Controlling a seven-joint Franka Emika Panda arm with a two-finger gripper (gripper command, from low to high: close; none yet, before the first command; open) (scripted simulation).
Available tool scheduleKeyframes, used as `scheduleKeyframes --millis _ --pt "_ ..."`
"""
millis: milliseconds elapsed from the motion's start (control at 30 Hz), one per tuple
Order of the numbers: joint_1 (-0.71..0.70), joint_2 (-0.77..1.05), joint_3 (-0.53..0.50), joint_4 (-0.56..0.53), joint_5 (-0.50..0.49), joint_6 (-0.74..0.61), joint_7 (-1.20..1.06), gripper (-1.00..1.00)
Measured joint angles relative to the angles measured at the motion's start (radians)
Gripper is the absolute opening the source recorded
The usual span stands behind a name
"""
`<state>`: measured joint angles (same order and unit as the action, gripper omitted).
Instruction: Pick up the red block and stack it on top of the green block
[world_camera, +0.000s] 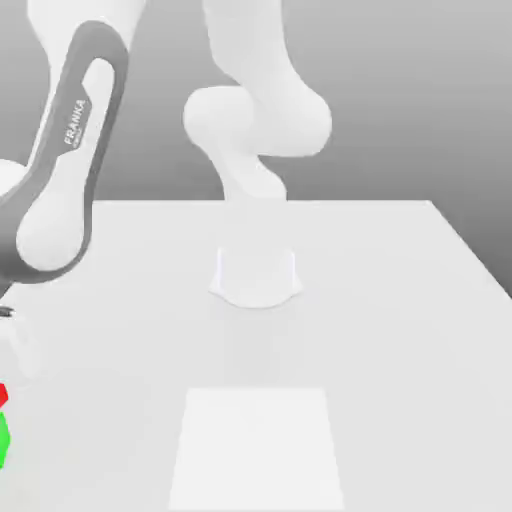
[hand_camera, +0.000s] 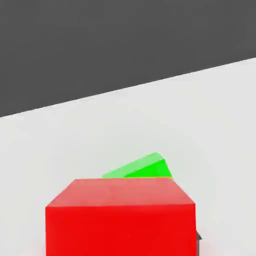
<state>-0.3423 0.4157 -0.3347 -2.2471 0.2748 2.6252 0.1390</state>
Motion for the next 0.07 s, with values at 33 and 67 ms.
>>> scheduleKeyframes --millis 33,67 --pt "0.000 0.000 0.000 0.000 0.000 0.000 0.000 1.00" --pt "0.000 0.000 0.000 0.000 0.000 0.000 0.000 1.00"
